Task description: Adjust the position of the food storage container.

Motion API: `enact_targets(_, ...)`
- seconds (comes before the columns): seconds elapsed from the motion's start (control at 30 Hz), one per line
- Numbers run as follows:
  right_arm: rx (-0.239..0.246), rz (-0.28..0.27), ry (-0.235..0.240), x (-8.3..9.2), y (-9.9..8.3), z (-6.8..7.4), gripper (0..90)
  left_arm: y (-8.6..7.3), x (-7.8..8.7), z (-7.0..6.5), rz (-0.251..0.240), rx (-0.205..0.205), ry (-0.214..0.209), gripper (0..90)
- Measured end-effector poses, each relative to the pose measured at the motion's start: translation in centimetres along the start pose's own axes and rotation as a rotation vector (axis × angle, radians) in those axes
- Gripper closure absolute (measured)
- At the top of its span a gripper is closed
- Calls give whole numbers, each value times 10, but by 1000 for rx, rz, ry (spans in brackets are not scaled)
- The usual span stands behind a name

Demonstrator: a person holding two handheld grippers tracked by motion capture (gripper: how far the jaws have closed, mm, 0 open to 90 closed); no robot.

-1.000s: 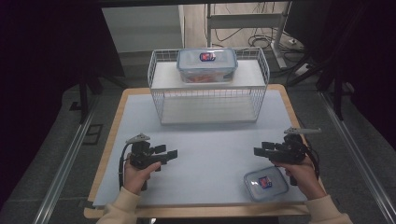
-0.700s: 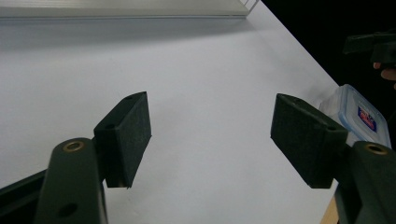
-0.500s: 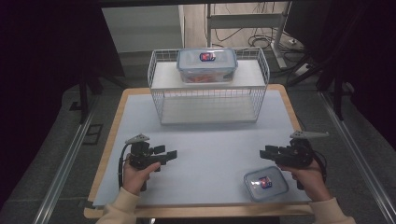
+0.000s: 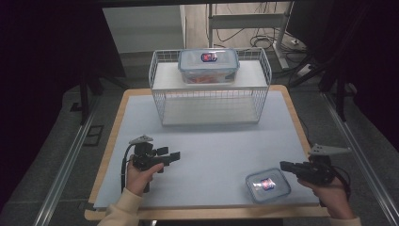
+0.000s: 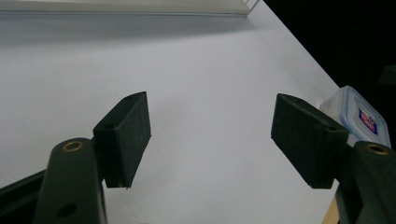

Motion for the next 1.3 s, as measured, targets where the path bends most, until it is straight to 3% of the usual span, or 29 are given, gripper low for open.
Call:
enact_targets(0.13, 5, 28, -10, 10, -16, 1, 899, 0, -2, 1, 3, 3, 1, 290)
enact_targets(0.33, 34, 53, 35, 15, -30, 13, 899, 0, -5, 2, 12, 8, 0, 292)
enact_targets(0.5, 55, 91, 160, 13, -44, 27, 899, -1, -4, 4, 11, 16, 2, 292)
enact_targets(0.67, 84, 187, 206, 6, -57, 34, 899, -1, -5, 4, 13, 20, 2, 292)
enact_targets(0.77, 90, 252, 201, -1, -64, 32, 899, -1, -6, 4, 15, 21, 4, 292)
enact_targets(0.87, 92, 283, 187, -7, -65, 30, 900, -1, -7, 5, 18, 24, 5, 292)
enact_targets(1.03, 114, 292, 150, -15, -63, 29, 900, -2, -7, 5, 18, 27, -1, 293)
enact_targets(1.3, 105, 258, 115, -28, -50, 21, 900, -3, -9, 6, 26, 28, 3, 293)
Point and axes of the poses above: each handheld gripper's, and its own axes: x roughly backward along the jaws, y roughly out of its top, z roughly to its left, the point moved 2 cm from there along -x, roughly forward along the jaws, and after that the axes turned 8 degrees about y, right-handed, at the moved point
